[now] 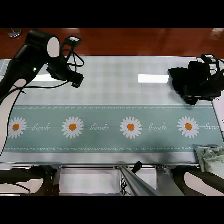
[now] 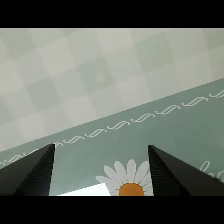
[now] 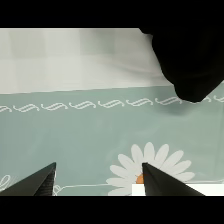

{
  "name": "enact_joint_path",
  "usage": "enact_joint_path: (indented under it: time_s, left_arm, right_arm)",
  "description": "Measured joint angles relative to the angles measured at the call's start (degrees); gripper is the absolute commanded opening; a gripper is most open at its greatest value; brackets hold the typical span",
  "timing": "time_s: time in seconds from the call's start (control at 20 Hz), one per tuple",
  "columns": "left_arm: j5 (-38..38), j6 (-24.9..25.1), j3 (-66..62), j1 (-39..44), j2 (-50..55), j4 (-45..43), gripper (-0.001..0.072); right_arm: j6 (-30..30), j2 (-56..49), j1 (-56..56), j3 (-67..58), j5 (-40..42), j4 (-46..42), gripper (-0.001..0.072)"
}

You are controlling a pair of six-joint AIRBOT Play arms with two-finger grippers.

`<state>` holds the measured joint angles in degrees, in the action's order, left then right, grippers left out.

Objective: Fold the shirts.

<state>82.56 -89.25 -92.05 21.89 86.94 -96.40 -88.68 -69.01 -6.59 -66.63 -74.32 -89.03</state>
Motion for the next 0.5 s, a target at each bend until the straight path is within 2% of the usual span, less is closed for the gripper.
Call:
enact_joint_path:
  time_s: [0.25, 0.5]
  left_arm:
    - [-0.17, -0.02, 0.00, 0.00, 0.26, 0.00, 0.0711]
    - [-3.54, 0.04, 0.00, -0.07, 2.10, 0.28, 0.0710]
  right_arm:
    - [0.00, 0.00, 0.00, 0.00, 1.68, -0.02, 0.0609]
    - [-0.39, -0.09, 0.00, 0.00, 10.16, -0.35, 0.0604]
